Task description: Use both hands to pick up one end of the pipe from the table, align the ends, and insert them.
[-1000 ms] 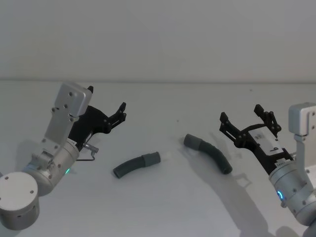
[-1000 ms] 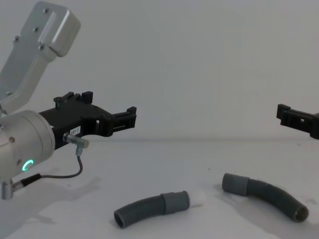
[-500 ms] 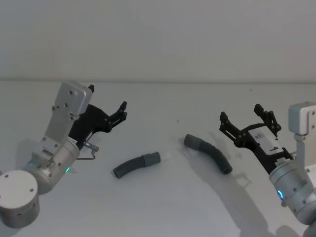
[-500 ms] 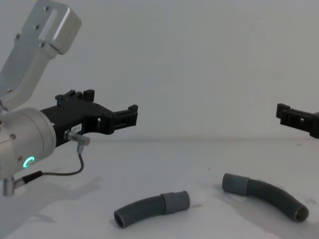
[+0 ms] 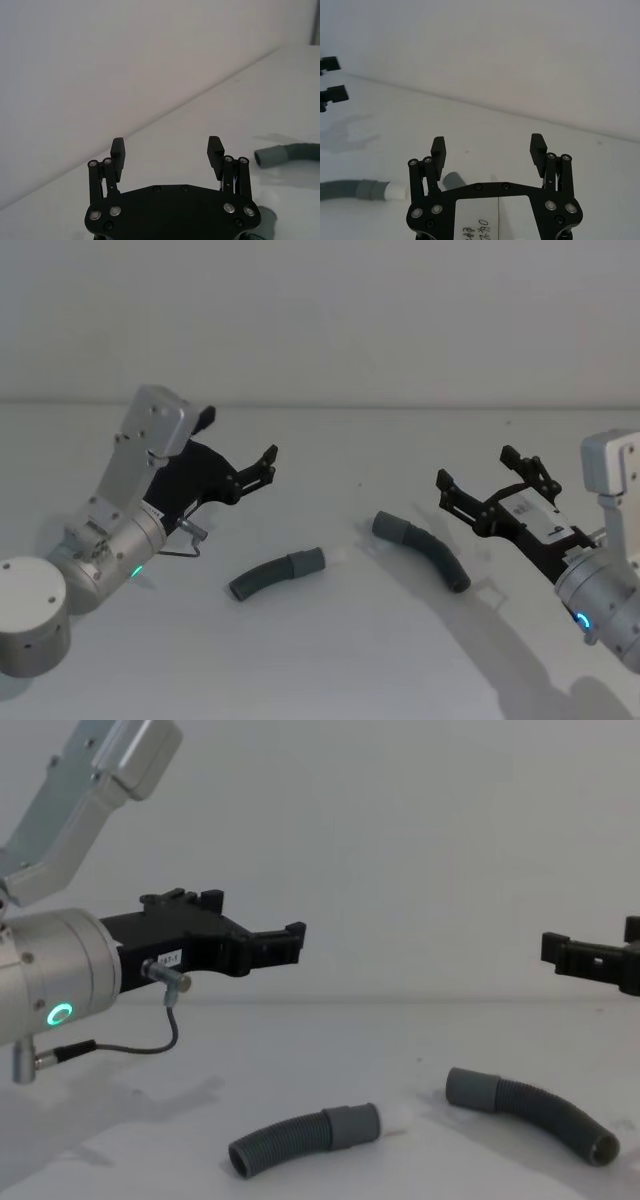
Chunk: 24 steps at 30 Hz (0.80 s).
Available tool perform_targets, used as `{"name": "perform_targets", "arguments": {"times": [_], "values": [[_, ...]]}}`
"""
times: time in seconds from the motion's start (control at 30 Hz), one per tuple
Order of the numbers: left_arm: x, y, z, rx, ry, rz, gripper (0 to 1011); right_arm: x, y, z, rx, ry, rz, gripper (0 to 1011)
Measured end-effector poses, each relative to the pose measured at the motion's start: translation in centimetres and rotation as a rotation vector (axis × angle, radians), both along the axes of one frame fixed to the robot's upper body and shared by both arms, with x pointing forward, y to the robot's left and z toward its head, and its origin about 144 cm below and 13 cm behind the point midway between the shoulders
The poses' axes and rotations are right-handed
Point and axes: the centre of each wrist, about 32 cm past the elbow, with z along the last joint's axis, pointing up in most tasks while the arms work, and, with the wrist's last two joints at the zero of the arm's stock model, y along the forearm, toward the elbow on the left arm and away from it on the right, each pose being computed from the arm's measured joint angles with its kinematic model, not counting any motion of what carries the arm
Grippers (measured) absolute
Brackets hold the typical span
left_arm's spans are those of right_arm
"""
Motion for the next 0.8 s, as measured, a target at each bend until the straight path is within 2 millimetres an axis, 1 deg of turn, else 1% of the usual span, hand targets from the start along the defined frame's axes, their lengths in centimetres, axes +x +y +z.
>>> {"name": "perform_targets", "arguments": {"times": [0.33, 0.8], "values": [[-0.5, 0.1, 1.1, 0.038, 0.055, -0.060, 1001, 0.6, -1.3, 0.6, 0.000, 0.070, 0.080, 1000], [-1.7, 0.3, 1.6, 0.083, 0.156, -0.095, 1001, 1.2, -1.7, -0.3, 0.064, 0.150, 0.128, 1000]]}}
